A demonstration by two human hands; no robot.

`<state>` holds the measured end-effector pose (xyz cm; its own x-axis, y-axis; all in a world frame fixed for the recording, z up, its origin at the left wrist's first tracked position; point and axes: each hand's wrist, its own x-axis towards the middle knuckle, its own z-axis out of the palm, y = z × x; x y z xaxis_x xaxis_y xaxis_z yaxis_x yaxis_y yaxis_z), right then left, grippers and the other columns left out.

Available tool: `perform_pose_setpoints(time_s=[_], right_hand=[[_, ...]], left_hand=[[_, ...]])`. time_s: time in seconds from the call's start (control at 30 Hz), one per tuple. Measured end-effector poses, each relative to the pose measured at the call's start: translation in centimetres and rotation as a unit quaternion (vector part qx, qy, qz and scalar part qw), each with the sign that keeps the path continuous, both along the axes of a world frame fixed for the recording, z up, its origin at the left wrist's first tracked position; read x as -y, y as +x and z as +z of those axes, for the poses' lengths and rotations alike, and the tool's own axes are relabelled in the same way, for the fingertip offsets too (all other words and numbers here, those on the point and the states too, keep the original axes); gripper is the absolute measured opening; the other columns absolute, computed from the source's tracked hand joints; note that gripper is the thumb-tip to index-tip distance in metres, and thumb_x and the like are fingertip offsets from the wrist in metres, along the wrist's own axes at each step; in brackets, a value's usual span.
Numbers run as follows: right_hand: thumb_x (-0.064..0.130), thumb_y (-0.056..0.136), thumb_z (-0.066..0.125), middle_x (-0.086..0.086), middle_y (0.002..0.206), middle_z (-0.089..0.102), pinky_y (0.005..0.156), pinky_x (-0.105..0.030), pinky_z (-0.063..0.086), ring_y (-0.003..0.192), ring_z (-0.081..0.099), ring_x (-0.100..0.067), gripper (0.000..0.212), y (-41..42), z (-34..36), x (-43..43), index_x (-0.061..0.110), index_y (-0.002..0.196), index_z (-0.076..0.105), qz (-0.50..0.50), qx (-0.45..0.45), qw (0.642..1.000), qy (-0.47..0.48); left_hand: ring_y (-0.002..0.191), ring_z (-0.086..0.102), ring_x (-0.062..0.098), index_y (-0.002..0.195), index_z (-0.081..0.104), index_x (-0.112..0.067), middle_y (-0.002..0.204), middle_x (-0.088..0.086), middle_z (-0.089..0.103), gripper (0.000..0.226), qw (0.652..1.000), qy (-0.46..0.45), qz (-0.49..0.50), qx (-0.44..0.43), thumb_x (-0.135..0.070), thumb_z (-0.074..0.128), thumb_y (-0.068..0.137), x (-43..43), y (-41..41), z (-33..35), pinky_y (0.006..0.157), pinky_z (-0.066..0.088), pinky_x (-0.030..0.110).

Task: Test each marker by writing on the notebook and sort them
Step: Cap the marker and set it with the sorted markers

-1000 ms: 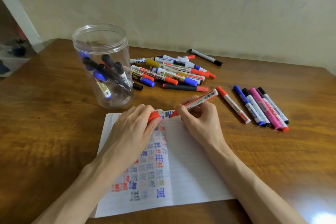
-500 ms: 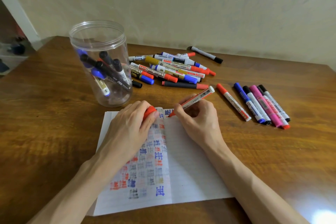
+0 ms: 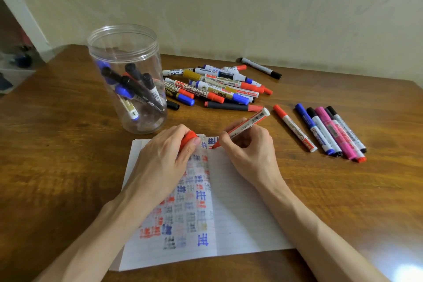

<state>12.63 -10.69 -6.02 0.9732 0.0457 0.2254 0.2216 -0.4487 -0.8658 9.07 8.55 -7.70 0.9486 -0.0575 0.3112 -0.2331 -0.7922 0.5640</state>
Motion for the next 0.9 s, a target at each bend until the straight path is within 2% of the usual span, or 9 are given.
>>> perform_pose_setpoints(time_s=[0.13, 0.3, 0.5, 0.7, 0.9], right_hand=[[0.018, 0.090, 0.073, 0.010, 0.075, 0.076, 0.070, -0.034, 0.061, 0.072, 0.073, -0.011, 0.014, 0.07, -0.04, 0.31, 0.024, 0.077, 0.070, -0.006, -0.012, 1.000, 0.012], [0.013, 0.089, 0.075, 0.007, 0.073, 0.076, 0.068, -0.029, 0.061, 0.070, 0.072, -0.009, 0.020, -0.02, 0.15, -0.01, 0.025, 0.075, 0.070, 0.006, -0.008, 1.000, 0.015], [0.014, 0.089, 0.075, 0.007, 0.073, 0.075, 0.063, -0.024, 0.058, 0.070, 0.071, -0.009, 0.020, -0.18, 0.02, -0.01, 0.026, 0.074, 0.070, 0.014, -0.001, 1.000, -0.001], [0.014, 0.087, 0.072, 0.003, 0.075, 0.076, 0.074, -0.043, 0.062, 0.075, 0.075, -0.018, 0.013, 0.19, -0.21, 0.34, 0.020, 0.076, 0.069, -0.014, -0.016, 0.999, 0.037], [0.016, 0.091, 0.074, 0.006, 0.076, 0.077, 0.075, -0.037, 0.063, 0.075, 0.075, -0.012, 0.012, 0.13, -0.13, 0.16, 0.021, 0.080, 0.073, 0.002, -0.024, 0.999, 0.039]], left_hand=[[0.086, 0.060, 0.003, 0.102, 0.055, -0.025, 0.092, -0.012, 0.061, 0.031, 1.000, -0.004, 0.000, 0.001, -0.052, 0.039, 0.102, -0.02, 0.01, 0.09, 0.071, 0.055, 0.029], [0.086, 0.061, 0.003, 0.104, 0.056, -0.024, 0.091, -0.013, 0.062, 0.033, 1.000, -0.013, -0.004, 0.002, -0.053, 0.039, 0.101, 0.07, 0.00, 0.17, 0.071, 0.056, 0.028], [0.086, 0.062, 0.004, 0.104, 0.056, -0.024, 0.092, -0.012, 0.062, 0.030, 1.000, -0.013, -0.007, 0.013, -0.051, 0.042, 0.102, 0.04, 0.04, 0.02, 0.071, 0.057, 0.034], [0.087, 0.062, 0.002, 0.106, 0.055, -0.025, 0.095, -0.012, 0.064, 0.031, 1.000, -0.015, -0.008, 0.008, -0.053, 0.041, 0.101, 0.05, -0.05, 0.14, 0.071, 0.057, 0.028], [0.086, 0.062, 0.002, 0.106, 0.056, -0.025, 0.092, -0.013, 0.063, 0.032, 1.000, -0.013, -0.005, 0.011, -0.053, 0.041, 0.101, 0.08, -0.04, 0.21, 0.070, 0.055, 0.026]])
